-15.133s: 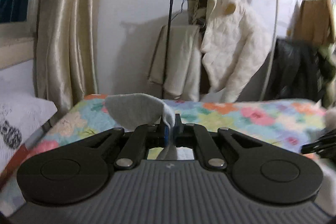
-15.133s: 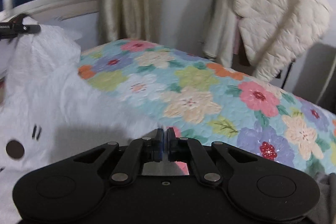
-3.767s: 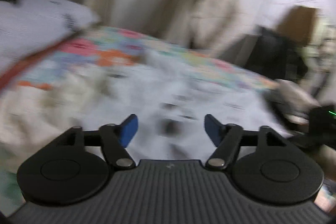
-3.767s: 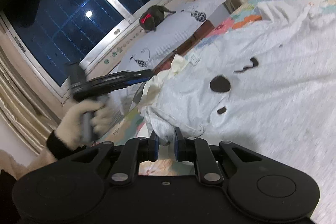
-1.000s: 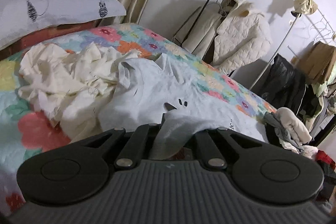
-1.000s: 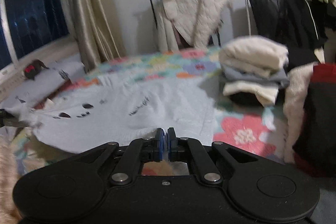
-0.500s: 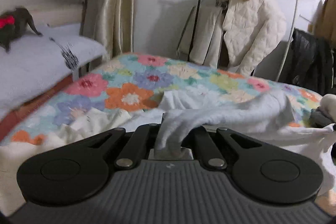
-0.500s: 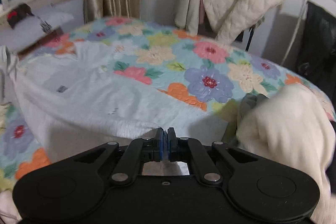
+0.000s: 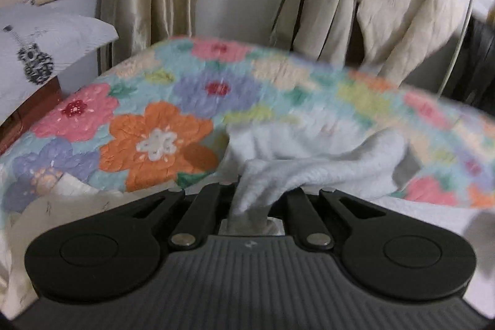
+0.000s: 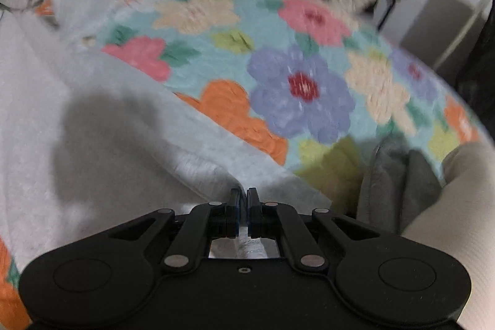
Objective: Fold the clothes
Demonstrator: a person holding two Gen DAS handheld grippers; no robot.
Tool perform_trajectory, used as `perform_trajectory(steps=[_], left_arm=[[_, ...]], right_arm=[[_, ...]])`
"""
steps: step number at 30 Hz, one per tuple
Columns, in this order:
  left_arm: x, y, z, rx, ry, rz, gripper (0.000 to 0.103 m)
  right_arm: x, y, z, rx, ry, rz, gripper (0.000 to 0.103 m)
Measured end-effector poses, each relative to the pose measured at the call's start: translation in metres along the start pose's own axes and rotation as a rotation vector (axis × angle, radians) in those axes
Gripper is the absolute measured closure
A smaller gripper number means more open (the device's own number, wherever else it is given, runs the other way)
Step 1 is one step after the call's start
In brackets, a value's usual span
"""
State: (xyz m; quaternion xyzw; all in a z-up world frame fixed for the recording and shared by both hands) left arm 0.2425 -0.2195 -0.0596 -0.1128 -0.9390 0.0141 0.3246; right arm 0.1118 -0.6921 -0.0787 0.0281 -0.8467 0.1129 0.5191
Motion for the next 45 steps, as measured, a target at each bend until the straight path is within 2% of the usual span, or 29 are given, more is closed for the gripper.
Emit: perform_trajectory(steps=[6,8,10,11,13,15,16,17,18,21,23,26,28,29,30,32,37,40,41,42,43,44,45], left_arm=[[0.003,-0.019,0.002,-0.088,-0.122,-0.011,0.099],[-0.007,-0.020,0.002,-0.119,-0.107,-0.033,0.091],[-0.023,-0.013,0.004,-0.125,-0.056,-0.063,0.080],[-0.028,-0.007,0.005,-0.109,-0.037,-0.072,0.077],[-0.026,0.004,0.005,-0.055,-0.046,-0.066,0.063],[-0.020,0.013,0.003,-0.003,-0.066,-0.042,0.054],[-0.019,0.017,0.001,0.011,-0.069,-0.029,0.053],[-0.019,0.018,-0.001,0.020,-0.069,-0.018,0.053],[-0.016,0.018,-0.002,0.021,-0.066,-0.011,0.053],[0.008,0.016,0.002,-0.009,-0.080,0.002,0.052],[0.026,0.016,0.008,-0.029,-0.091,0.010,0.049],[0.055,0.025,0.019,-0.060,-0.089,0.004,0.045],[0.072,0.035,0.024,-0.074,-0.084,-0.007,0.041],[0.077,0.041,0.025,-0.071,-0.085,-0.015,0.041],[0.081,0.047,0.026,-0.067,-0.083,-0.022,0.041],[0.086,0.056,0.028,-0.055,-0.069,-0.033,0.041],[0.098,0.057,0.052,-0.025,-0.026,0.009,0.041],[0.109,0.057,0.085,0.040,-0.009,0.027,0.041],[0.111,0.060,0.098,0.082,0.006,0.026,0.041],[0.111,0.062,0.109,0.118,0.026,0.033,0.041],[0.110,0.065,0.119,0.144,0.048,0.043,0.041],[0.111,0.066,0.127,0.152,0.065,0.053,0.041],[0.114,0.066,0.131,0.131,0.068,0.055,0.041]], right_arm=[[-0.041,-0.006,-0.024,0.009,0.066,0.025,0.099],[-0.048,-0.009,-0.029,0.023,0.067,0.070,0.099],[-0.055,-0.016,-0.031,0.005,0.083,0.093,0.099],[-0.058,-0.019,-0.032,-0.009,0.093,0.100,0.099],[-0.058,-0.023,-0.033,-0.058,0.091,0.128,0.097],[-0.046,-0.024,-0.034,-0.084,0.032,0.125,0.086],[-0.038,-0.025,-0.033,-0.107,-0.001,0.124,0.079],[-0.029,-0.026,-0.031,-0.138,-0.026,0.128,0.066],[-0.021,-0.028,-0.028,-0.169,-0.047,0.133,0.061],[-0.007,-0.023,-0.018,-0.201,-0.068,0.105,0.061],[-0.009,-0.008,-0.014,-0.139,-0.053,0.089,0.059],[-0.009,0.001,-0.018,-0.109,-0.070,0.087,0.048],[-0.009,0.006,-0.021,-0.098,-0.087,0.087,0.051],[-0.009,0.008,-0.023,-0.092,-0.095,0.088,0.062],[-0.009,0.010,-0.025,-0.086,-0.103,0.088,0.086],[-0.009,0.014,-0.028,-0.075,-0.119,0.089,0.103],[-0.008,0.025,-0.037,-0.047,-0.159,0.091,0.103],[-0.008,0.032,-0.042,-0.030,-0.183,0.092,0.096],[-0.003,0.040,-0.047,-0.045,-0.201,0.038,0.090],[0.005,0.053,-0.054,-0.076,-0.225,-0.057,0.080],[0.012,0.067,-0.061,-0.100,-0.241,-0.148,0.075],[0.016,0.084,-0.071,-0.095,-0.239,-0.225,0.068],[0.021,0.104,-0.081,-0.071,-0.228,-0.294,0.067]])
Point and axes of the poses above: each gripper's, at about its wrist camera, not at the fingertips, and x roughly against the way its jaws point, y to its left, z to its underside, the point moved 2 cm from there along -x, roughly the way its jaws point, and after that the axes turned 3 degrees about x, right-handed, at the moved point
